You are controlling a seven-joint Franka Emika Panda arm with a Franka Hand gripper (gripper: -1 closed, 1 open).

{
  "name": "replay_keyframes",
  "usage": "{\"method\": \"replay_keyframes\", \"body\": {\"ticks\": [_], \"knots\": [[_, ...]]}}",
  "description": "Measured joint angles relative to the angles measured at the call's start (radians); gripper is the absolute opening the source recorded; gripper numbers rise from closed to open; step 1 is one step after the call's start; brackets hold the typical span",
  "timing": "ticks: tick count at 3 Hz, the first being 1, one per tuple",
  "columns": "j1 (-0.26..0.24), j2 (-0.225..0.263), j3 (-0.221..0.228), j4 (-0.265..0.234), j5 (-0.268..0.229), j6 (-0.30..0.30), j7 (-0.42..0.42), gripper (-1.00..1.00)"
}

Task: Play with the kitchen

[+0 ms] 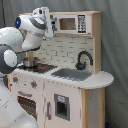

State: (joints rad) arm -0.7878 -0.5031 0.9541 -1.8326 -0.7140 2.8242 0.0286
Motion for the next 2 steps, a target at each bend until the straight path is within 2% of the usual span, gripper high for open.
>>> {"method": "replay_keyframes", "body": {"ticks": [1, 2], "knots": [[-0.077, 0.034, 0.046, 0.032, 0.000, 0.000, 0.021, -1.00], [-0.144, 0.047, 0.111, 0.073, 0.000, 0.000, 0.032, -1.00]]}}
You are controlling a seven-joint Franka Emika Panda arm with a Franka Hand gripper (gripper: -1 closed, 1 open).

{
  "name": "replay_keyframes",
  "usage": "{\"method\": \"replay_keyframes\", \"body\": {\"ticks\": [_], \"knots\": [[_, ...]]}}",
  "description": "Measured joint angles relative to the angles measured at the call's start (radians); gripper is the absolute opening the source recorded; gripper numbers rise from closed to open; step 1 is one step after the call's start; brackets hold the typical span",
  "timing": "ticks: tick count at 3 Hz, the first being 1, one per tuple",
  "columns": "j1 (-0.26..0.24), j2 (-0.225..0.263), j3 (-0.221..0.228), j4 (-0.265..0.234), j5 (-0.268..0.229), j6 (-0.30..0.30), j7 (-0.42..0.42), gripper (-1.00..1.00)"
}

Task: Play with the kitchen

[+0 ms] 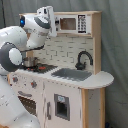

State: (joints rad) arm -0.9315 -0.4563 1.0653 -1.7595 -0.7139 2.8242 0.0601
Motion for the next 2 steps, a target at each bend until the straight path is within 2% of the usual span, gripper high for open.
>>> {"method": "replay_keyframes", "body": {"ticks": [1, 2], "knots": [[-0.076, 0.009, 0.065, 0.034, 0.000, 0.000, 0.014, -1.00], [-0.075, -0.080, 0.035, 0.053, 0.000, 0.000, 0.055, -1.00]]}}
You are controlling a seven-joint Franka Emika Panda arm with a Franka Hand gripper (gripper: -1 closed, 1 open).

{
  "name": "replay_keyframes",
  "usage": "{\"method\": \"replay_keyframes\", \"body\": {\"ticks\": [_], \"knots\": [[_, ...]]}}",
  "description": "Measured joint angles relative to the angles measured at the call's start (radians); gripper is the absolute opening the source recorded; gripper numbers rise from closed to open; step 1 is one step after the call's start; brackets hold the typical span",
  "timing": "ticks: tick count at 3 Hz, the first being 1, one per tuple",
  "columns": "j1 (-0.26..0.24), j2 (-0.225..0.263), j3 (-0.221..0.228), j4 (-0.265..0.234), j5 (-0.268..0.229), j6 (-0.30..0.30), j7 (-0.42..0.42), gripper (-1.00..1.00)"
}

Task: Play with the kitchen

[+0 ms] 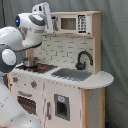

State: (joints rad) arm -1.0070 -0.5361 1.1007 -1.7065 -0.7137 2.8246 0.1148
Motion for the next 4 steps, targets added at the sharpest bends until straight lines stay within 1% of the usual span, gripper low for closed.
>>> {"method": "replay_keyframes", "body": {"ticks": [1, 2, 3, 4], "knots": [[0.031, -0.045, -0.017, -0.005, 0.000, -0.013, 0.009, -1.00], [0.038, -0.057, -0.021, -0.008, 0.000, -0.018, 0.012, 1.00], [0.052, -0.083, -0.030, -0.015, 0.000, -0.026, 0.015, 1.00], [0.091, -0.163, -0.068, -0.047, 0.000, -0.036, 0.023, 1.00]]}}
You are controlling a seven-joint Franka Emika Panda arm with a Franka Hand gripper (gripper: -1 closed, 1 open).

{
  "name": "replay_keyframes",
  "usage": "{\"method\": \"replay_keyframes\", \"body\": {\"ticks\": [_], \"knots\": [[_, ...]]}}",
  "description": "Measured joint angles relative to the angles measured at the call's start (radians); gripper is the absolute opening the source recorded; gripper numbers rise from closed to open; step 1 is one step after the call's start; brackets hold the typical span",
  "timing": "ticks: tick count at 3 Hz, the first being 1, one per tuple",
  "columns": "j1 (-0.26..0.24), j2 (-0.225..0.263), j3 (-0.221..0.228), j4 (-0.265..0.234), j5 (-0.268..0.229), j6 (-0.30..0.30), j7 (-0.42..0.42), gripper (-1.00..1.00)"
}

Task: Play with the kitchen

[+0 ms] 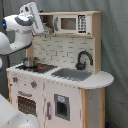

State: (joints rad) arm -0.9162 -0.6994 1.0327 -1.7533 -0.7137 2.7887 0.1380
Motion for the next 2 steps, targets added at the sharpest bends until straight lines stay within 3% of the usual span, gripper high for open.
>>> {"method": "replay_keyframes", "body": {"ticks": [2], "knots": [[0.104, -0.159, -0.083, -0.111, 0.000, -0.002, 0.006, 1.00]]}}
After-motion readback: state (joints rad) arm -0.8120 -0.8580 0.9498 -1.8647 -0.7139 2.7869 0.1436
